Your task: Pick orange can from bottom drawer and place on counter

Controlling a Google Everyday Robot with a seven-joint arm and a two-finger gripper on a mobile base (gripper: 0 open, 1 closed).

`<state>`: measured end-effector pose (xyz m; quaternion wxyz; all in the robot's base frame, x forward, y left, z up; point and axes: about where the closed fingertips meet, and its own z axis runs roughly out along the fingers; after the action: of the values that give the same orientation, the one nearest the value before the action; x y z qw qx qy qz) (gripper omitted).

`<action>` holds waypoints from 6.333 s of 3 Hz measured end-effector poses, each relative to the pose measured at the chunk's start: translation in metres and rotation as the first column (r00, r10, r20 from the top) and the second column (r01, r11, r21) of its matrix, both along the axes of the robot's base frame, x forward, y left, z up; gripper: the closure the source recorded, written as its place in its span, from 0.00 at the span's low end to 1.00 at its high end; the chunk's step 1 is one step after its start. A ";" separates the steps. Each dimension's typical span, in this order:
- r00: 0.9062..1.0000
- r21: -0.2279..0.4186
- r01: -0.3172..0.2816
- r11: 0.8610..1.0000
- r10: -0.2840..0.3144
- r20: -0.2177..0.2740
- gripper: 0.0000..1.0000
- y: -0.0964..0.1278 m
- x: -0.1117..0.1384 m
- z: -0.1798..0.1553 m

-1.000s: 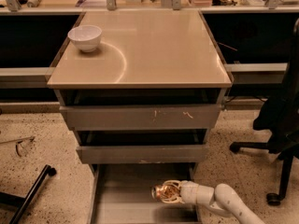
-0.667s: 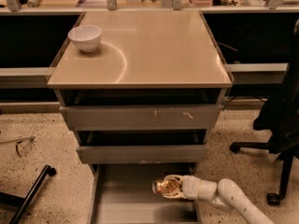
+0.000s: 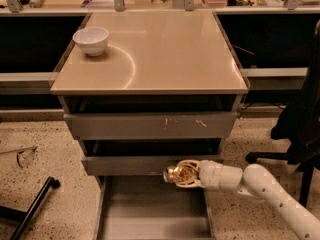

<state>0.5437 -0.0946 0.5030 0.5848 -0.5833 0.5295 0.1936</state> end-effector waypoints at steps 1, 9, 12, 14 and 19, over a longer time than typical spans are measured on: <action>0.995 -0.014 -0.054 0.998 0.055 0.078 1.00 0.018 0.007 0.065; 0.828 -0.191 0.137 0.972 -0.007 0.561 1.00 -0.007 0.059 0.427; 0.803 -0.192 0.106 0.976 0.029 0.595 1.00 0.033 0.147 0.436; 0.817 -0.353 0.081 0.932 0.141 0.559 1.00 0.066 0.183 0.414; 0.950 -0.551 -0.020 0.834 0.188 0.249 1.00 0.052 0.196 0.332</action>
Offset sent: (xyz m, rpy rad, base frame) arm 0.0060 0.0152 0.0549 -0.0075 -0.0642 0.0469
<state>0.7401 -0.0422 0.8352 0.4561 -0.7749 0.4370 -0.0210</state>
